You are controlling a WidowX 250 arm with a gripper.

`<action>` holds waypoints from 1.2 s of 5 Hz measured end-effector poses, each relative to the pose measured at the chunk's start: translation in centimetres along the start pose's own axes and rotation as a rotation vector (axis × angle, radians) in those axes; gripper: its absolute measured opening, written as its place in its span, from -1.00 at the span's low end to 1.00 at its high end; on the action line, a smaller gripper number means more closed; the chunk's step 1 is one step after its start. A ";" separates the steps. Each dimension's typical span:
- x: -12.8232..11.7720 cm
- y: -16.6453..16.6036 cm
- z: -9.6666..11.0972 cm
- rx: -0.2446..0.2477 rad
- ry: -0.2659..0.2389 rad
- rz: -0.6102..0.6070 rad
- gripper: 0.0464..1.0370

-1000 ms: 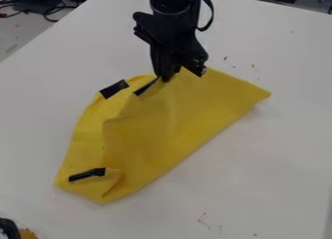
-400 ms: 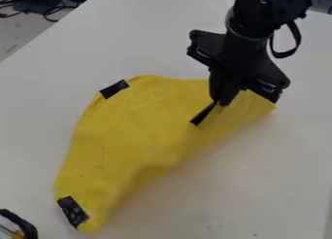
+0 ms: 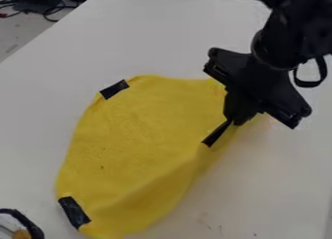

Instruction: Unfold the cloth from top left to bottom right

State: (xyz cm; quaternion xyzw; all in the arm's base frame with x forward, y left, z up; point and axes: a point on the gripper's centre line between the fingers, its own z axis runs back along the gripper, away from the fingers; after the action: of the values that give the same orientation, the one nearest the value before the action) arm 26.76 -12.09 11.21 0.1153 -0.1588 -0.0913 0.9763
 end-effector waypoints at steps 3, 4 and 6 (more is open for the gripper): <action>-0.3 -0.5 0.8 0.021 0.012 -0.010 0.50; 0.0 -0.5 1.5 0.022 0.023 -0.023 0.93; 0.7 0.4 1.7 -0.071 0.025 -0.081 0.93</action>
State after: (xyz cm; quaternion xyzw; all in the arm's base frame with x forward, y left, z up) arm 26.89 -12.17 13.08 0.0880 -0.1386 -0.1348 0.9772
